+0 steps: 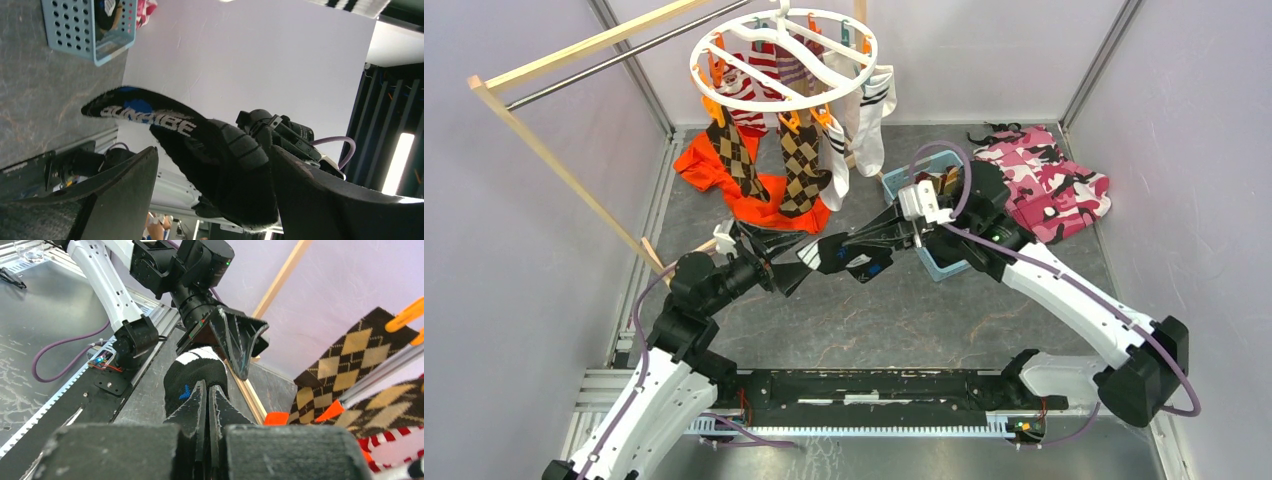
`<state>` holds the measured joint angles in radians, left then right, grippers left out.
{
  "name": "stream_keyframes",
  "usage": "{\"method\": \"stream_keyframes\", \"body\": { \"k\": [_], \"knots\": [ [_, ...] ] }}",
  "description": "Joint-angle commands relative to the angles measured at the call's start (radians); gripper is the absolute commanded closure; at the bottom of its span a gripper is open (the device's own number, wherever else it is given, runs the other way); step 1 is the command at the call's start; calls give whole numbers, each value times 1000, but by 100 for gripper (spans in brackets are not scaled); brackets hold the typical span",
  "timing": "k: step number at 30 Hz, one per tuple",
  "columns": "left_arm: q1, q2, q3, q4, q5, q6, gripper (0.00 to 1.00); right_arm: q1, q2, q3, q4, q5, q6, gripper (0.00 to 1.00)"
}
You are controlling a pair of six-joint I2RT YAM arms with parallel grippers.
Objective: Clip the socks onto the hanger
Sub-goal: Pick up the sock from the bin.
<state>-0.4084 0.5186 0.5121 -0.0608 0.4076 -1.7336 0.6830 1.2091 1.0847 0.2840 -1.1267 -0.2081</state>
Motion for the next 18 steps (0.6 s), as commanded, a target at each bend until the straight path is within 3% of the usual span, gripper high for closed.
{"method": "stream_keyframes", "body": {
  "k": [1, 13, 18],
  "knots": [
    [-2, -30, -29, -12, 80, -127, 13, 42, 36, 71, 93, -31, -57, 100],
    [-1, -27, -158, 176, 124, -318, 15, 117, 150, 135, 133, -56, -127, 100],
    [-1, -1, -166, 204, 129, -335, 22, 144, 180, 153, 138, -54, -149, 100]
  ]
}}
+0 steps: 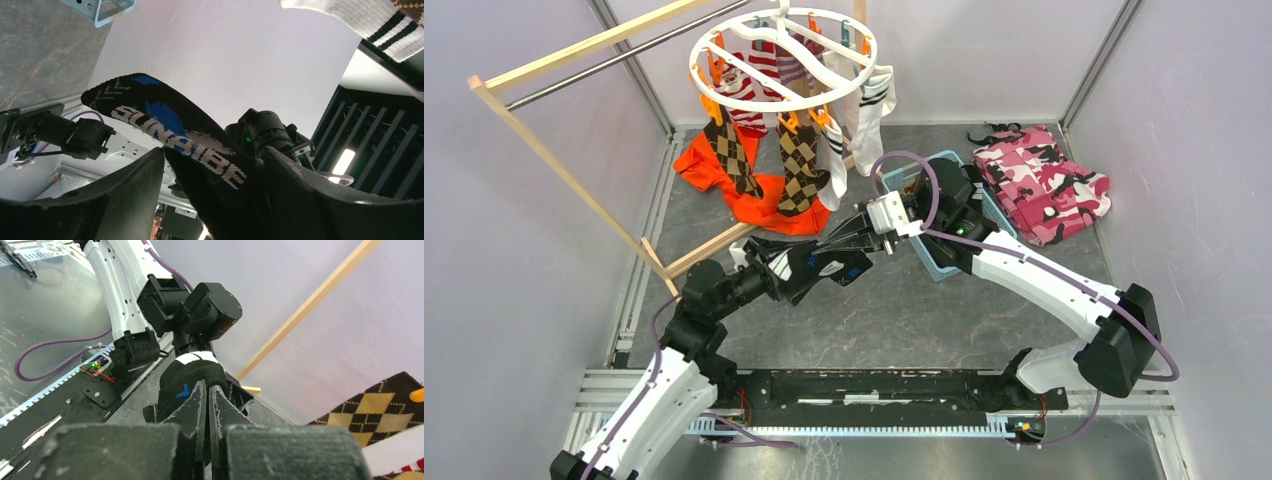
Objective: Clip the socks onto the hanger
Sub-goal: Pick up the sock from the bin.
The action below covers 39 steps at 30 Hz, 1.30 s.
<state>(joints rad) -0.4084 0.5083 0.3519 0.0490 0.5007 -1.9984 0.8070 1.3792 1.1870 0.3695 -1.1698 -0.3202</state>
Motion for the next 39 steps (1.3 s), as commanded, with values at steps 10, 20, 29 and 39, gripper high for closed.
{"method": "stream_keyframes", "body": {
  "k": [10, 20, 29, 39],
  "knots": [
    [-3, 0, -57, 145, 9, -100, 53, 37, 16, 60, 29, -15, -39, 100],
    [-1, 8, -91, 210, -16, -68, 94, 35, -47, 36, -195, 10, -167, 100],
    [-1, -80, -86, 118, -141, 170, 98, 31, -158, -60, -546, 61, -451, 98],
    [-2, -34, 58, 72, -165, 653, 98, 30, -236, -209, -761, 111, -710, 71]
  ]
}}
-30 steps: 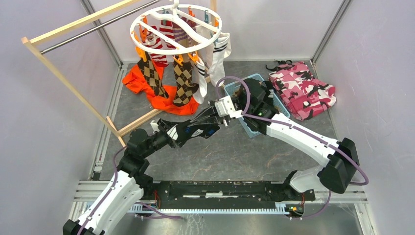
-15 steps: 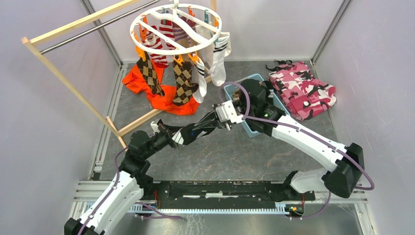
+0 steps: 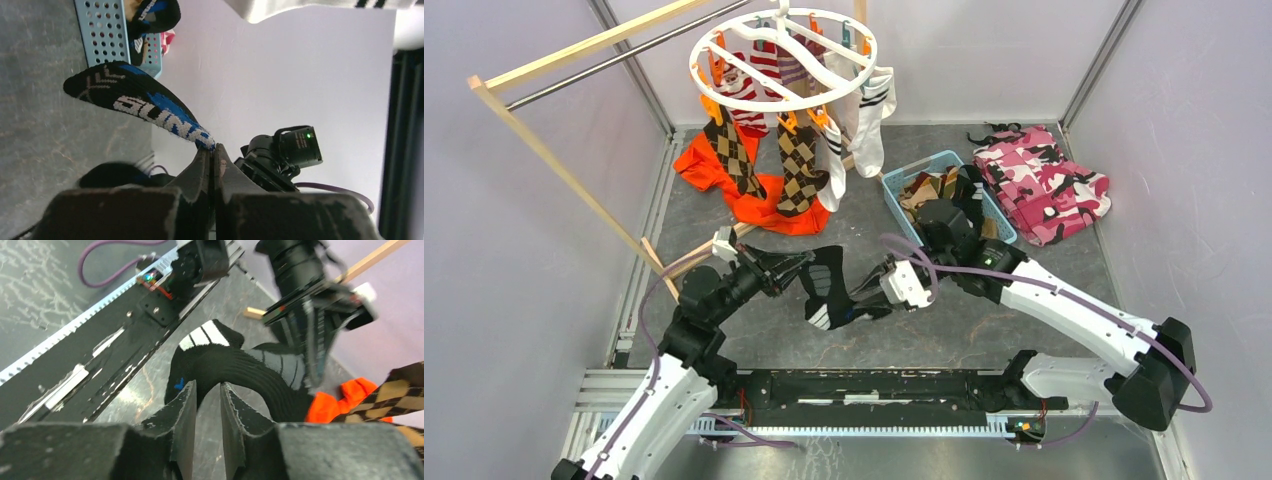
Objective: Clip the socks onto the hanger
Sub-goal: Pick up the sock from the bin.
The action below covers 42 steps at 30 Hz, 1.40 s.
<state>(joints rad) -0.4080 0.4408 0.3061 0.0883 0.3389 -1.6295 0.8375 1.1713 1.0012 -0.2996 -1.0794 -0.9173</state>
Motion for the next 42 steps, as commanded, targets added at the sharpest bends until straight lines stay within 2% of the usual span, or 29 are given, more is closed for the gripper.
{"method": "stream_keyframes", "body": {
  "k": [1, 3, 7, 11, 15, 17, 25, 28, 32, 37, 42],
  "knots": [
    [-2, 50, 135, 27, 9, 332, 98, -2, -29, -28, -98, 22, -114, 69],
    [-2, 85, 215, -30, 51, 487, 98, -21, -29, -35, -97, 10, -84, 67],
    [-2, 137, 359, -202, 147, 868, 98, -129, -17, -55, 38, -85, 165, 66],
    [-4, 146, 415, -243, 269, 1139, 98, -195, -25, -59, 148, -80, 317, 61],
    [-4, 154, 452, -243, 327, 1352, 98, -228, -37, -72, 335, 1, 604, 46],
    [-4, 175, 483, -243, 350, 1438, 98, -238, -45, -94, 440, 12, 753, 43],
    [-4, 306, 627, -345, 474, 1780, 98, -274, -61, -181, 706, 108, 1132, 23],
    [-5, 331, 662, -372, 507, 1882, 98, -302, -60, -234, 854, 126, 1329, 20],
    [-6, 365, 702, -382, 581, 2006, 97, -306, -60, -247, 951, 151, 1425, 17],
    [-15, 430, 783, -383, 665, 2041, 98, -306, -37, -245, 1057, 183, 1602, 9],
    [-25, 467, 837, -383, 676, 2063, 98, -305, -16, -243, 1178, 209, 1754, 4]
  ]
}}
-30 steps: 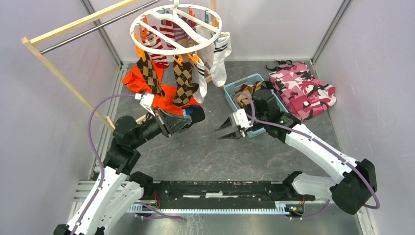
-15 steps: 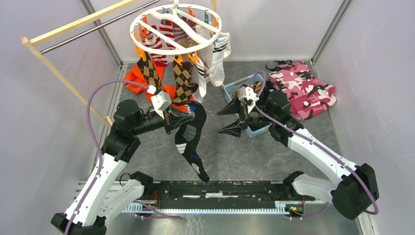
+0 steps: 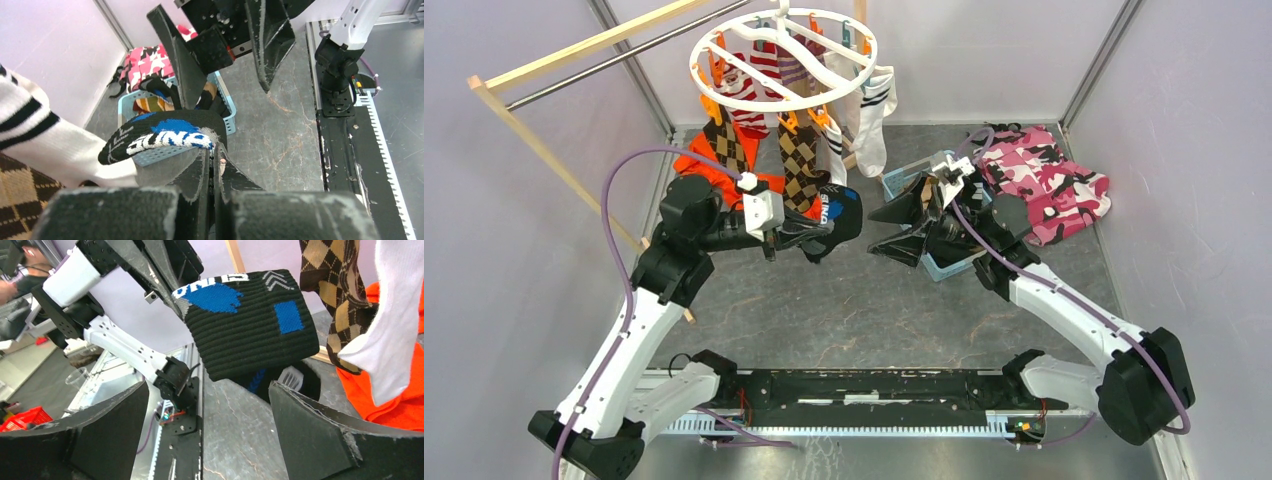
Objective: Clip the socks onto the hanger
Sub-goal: Pick up the sock from the bin.
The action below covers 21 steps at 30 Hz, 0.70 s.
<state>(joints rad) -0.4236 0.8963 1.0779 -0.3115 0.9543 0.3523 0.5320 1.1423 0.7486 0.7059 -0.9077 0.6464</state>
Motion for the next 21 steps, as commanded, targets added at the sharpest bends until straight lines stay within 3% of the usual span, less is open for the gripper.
{"method": "stream_keyframes", "body": {
  "k": [1, 9, 21],
  "knots": [
    [-13, 16, 71, 20, 61, 82, 98, 1, 15, 12, 173, 43, 203, 4],
    [-60, 40, 48, 167, 48, -5, 98, 12, 65, 54, 195, 78, 267, 3],
    [-126, 56, 40, 188, 4, -19, 98, 19, 131, 103, 360, 111, 412, 12]
  ]
}}
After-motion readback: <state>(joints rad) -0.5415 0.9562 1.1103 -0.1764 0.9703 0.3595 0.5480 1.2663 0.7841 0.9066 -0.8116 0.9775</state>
